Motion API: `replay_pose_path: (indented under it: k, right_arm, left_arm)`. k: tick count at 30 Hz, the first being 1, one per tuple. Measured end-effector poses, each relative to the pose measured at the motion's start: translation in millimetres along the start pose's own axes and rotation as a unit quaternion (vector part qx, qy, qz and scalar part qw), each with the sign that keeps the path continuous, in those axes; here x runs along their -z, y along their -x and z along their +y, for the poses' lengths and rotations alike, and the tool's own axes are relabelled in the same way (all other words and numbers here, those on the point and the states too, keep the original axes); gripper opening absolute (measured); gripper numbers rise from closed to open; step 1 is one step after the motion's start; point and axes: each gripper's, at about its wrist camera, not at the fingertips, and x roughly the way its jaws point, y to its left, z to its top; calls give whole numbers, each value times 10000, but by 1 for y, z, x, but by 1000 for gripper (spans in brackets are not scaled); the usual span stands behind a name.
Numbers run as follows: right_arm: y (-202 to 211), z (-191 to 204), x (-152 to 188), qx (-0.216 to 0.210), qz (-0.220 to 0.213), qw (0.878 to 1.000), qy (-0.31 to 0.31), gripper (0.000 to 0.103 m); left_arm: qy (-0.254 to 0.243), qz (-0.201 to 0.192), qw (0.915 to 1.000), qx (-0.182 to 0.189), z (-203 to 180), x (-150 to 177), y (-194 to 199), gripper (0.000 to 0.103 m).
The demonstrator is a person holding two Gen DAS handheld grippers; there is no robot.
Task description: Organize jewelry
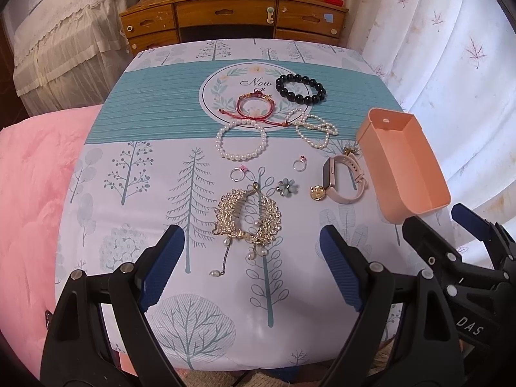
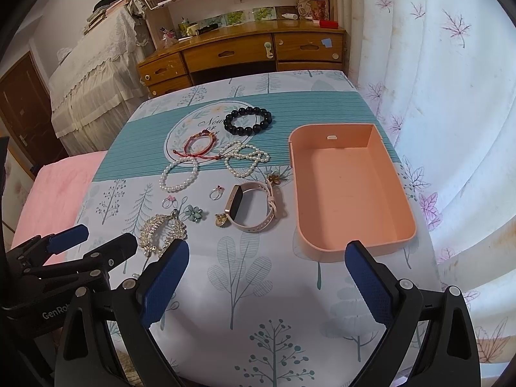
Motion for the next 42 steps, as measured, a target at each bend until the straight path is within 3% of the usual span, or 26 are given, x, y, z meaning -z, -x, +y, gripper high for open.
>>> replay_pose_path:
  k: [7, 11, 14, 24, 27, 29, 32, 42]
  right_arm:
    - [5, 0, -10, -7, -145, 9999, 36, 99]
    - [0, 4, -19, -87, -18, 9999, 148, 99]
    - [-5, 10, -23, -84, 38, 9997, 240, 99]
    - [-25, 41, -21, -398, 339, 9969, 591, 99]
    - [-36, 49, -20, -489, 490, 9953, 681, 92]
    - [-44, 56, -20, -602, 643, 9933, 753, 82]
    - [-55, 66, -19, -799, 813, 9899, 845, 78]
    - [-92, 121, -30, -1398, 1296, 9759, 1063, 77]
  left_arm:
    - [66, -26, 10000, -24, 22, -12, 5, 85]
    - [157, -137, 9997, 151, 38, -15, 10, 85]
    - [123, -170, 9998, 49, 46, -15, 11, 85]
    - [276, 322, 9990, -118, 79, 1, -16, 84]
    - [326, 471, 9982, -161, 87, 7, -24, 84]
    - [366, 507, 9979, -158, 92, 10, -26, 84]
    - [338, 533, 9979, -166, 95, 13, -39, 84]
    - [517, 663, 9959, -329, 116, 14, -56, 84]
